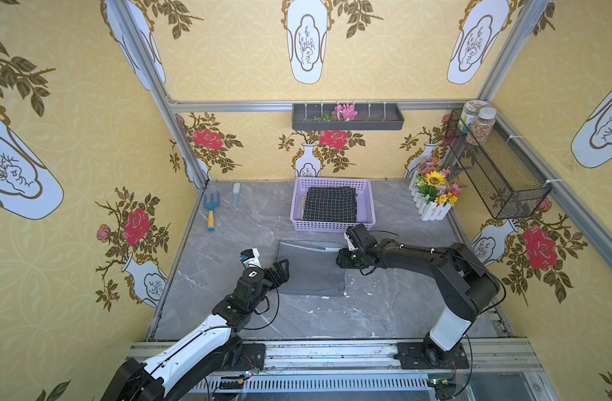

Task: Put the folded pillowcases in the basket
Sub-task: Pick up the pillowcase from the center of the board.

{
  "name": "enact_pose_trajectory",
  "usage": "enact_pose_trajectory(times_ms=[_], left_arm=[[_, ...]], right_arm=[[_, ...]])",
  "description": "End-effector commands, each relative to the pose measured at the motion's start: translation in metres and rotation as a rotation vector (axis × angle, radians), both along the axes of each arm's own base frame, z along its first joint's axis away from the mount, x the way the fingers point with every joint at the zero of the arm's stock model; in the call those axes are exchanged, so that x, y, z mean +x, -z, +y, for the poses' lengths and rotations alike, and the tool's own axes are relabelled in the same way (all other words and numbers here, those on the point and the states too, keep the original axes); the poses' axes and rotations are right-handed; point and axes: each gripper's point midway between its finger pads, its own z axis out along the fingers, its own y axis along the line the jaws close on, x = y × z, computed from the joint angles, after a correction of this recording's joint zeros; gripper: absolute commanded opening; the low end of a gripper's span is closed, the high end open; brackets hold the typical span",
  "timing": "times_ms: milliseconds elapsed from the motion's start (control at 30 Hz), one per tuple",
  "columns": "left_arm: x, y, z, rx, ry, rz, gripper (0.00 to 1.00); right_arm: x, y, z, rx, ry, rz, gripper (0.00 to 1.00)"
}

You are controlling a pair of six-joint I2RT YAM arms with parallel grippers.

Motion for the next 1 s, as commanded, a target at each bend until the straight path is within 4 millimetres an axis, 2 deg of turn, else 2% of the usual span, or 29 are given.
enact_pose_trajectory(times_ms=[0,533,700,933,967], left_arm=[[0.001,-0.002,-0.001,-0.014,0.003,-0.015,1.0],[0.001,0.003,0.0,-0.009,0.0,-0.005,1.0],[0.005,0.009,-0.002,-0.017,0.014,0.026,1.0],[0.013,0.019,-0.013,-0.055,0.07,0.087,0.98],[0.019,0.021,-0.007,-0.058,0.049,0.094,0.97]], right_arm=[[0.003,0.003,0.003,0.006,0.008,0.002,0.47],[0.002,0.009,-0.002,0.011,0.01,0.011,0.12],[0.002,0.008,-0.008,0.013,0.011,0.005,0.08],[0.004,0.005,-0.017,0.006,-0.003,-0.006,0.08],[0.004,0.005,-0.018,0.006,-0.004,-0.005,0.08]])
